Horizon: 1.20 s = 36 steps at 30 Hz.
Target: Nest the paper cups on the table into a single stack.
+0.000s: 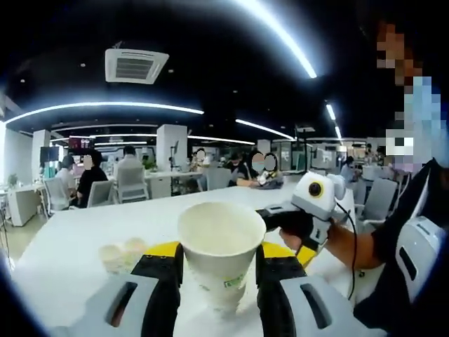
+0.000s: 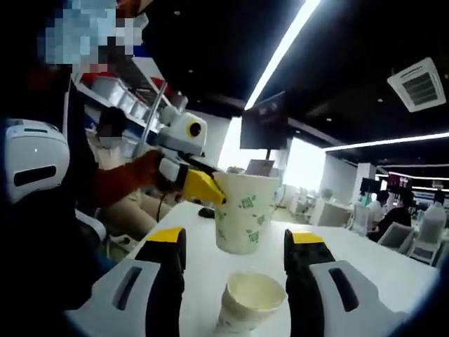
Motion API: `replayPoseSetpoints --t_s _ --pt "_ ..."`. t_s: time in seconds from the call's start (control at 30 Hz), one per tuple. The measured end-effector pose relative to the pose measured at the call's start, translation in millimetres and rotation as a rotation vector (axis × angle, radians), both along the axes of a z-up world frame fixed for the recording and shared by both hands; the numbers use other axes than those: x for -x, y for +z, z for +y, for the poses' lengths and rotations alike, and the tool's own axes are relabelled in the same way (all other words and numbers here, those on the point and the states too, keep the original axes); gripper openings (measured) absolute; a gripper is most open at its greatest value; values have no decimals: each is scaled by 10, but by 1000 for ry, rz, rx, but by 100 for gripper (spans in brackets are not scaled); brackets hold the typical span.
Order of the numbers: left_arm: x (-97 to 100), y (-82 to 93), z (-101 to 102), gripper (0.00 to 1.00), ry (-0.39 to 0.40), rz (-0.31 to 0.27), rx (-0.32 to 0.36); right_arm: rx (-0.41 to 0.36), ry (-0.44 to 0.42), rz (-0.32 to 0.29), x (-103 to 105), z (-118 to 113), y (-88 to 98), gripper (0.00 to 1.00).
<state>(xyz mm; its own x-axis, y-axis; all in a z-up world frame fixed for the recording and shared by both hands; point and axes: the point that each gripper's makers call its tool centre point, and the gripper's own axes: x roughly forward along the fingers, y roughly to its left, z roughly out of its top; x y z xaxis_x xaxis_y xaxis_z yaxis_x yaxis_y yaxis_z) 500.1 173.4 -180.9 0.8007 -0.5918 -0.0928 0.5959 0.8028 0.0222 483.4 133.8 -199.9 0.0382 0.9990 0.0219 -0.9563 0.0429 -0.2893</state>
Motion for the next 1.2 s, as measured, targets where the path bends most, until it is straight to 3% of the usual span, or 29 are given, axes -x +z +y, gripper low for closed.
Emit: replayPoseSetpoints --t_s 0.17,0.53,1.2 --pt "134 -12 -154 44 -110 14 -9 31 1 -32 69 -7 67 58" --pt "301 -34 -322 44 -235 17 -35 90 18 -100 222 55 53 52" --pt "236 -90 -390 45 -257 -3 -51 79 -7 -60 123 71 -29 46"
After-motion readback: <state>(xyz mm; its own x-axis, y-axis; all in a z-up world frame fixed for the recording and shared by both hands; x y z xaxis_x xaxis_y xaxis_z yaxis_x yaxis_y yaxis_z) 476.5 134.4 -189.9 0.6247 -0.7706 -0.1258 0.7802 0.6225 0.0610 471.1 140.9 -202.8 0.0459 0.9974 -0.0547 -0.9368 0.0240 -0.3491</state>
